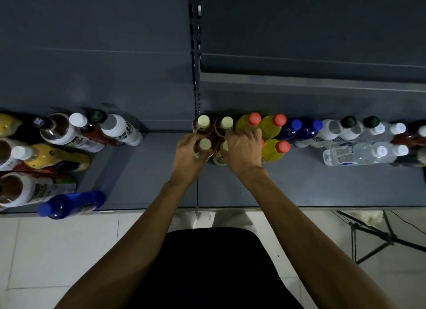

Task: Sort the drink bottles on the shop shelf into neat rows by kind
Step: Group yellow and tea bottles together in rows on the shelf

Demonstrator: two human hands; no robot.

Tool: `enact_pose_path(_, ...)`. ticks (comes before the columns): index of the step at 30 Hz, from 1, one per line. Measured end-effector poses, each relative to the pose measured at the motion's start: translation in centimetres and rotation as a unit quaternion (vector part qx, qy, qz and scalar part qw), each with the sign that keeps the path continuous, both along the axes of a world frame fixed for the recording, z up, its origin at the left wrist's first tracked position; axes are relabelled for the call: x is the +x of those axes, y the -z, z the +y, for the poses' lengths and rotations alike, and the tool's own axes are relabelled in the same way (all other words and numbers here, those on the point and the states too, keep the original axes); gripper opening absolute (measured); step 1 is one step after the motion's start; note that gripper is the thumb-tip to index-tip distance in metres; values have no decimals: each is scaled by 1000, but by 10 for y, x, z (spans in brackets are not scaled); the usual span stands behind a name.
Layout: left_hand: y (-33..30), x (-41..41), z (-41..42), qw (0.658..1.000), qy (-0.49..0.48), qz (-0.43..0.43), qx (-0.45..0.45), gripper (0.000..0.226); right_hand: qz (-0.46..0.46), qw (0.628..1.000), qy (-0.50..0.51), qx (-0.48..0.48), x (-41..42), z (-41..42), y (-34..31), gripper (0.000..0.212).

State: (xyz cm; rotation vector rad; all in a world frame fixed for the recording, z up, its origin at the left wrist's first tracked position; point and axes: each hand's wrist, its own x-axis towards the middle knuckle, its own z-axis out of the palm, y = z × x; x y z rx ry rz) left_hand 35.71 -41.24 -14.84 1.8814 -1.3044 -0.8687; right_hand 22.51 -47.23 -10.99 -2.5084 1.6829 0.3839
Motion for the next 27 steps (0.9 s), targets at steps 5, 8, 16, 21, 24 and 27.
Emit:
enact_pose_path(5,6,5,-2,1000,22,1,10,29,22,1000,-16,3,4,-5,-5,23)
enact_pose_path(8,0,10,2,998,46,33,-9,34,20,1000,-14,17,7,0,-10,25)
enact_pose_path(16,-26,27,33,994,78,76,-20,49,-248,969,3,7,21,36,-21,29)
enact_pose_path(21,-37,56,62,999,5,50,-14,44,-460,869,79,164,53,64,-26,24)
enact_pose_path(24,-52,72,87,997,-42,63,-35,36,-495,830,97,237,74,79,-26,25)
enact_pose_path(27,-70,84,119,988,-127,81,-40,24,-513,796,115,300,93,95,-36,28)
